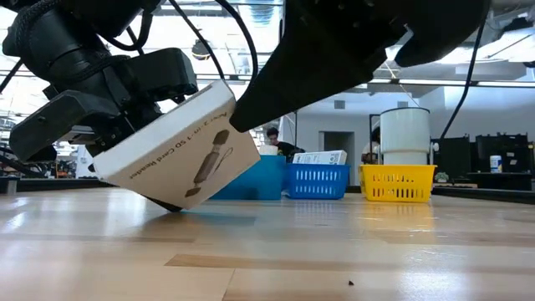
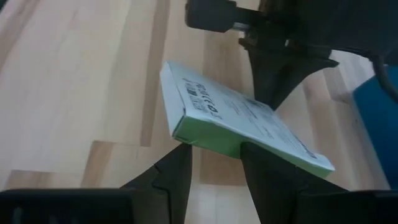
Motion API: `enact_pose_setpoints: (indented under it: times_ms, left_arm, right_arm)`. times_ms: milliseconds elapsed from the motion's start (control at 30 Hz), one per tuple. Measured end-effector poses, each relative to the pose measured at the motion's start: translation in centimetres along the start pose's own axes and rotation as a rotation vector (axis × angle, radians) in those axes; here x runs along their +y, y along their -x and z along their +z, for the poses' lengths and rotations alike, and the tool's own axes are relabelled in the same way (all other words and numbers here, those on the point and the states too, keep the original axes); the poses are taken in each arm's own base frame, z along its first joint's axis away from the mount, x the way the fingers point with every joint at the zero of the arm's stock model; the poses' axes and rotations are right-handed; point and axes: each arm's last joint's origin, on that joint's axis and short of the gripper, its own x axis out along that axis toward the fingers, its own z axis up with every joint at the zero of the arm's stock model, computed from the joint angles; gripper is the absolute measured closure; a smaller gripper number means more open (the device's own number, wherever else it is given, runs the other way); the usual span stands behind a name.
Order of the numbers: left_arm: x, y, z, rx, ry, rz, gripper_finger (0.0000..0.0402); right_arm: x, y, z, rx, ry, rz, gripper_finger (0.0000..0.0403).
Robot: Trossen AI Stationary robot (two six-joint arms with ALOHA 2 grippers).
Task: Pick and place items into bin
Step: Put the white card reader box into the blue bin
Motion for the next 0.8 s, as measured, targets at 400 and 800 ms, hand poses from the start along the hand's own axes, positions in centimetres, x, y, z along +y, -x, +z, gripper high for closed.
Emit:
enact_pose_setpoints:
  times_ms: [400,800]
  left_arm:
    - [0.01,0.00,-0.04,0.004,0.014,0.001,0.0402]
    - [0.01,0.00,-0.04,0.004,0.014,0.001,0.0402]
  right_arm:
    - [-0.22,-0.10,0.01,-0.002,0.012,-0.031,0.0264]
    - [-0.25,-0.15,0.08,-0.010,0.009,-0.042,0.0264]
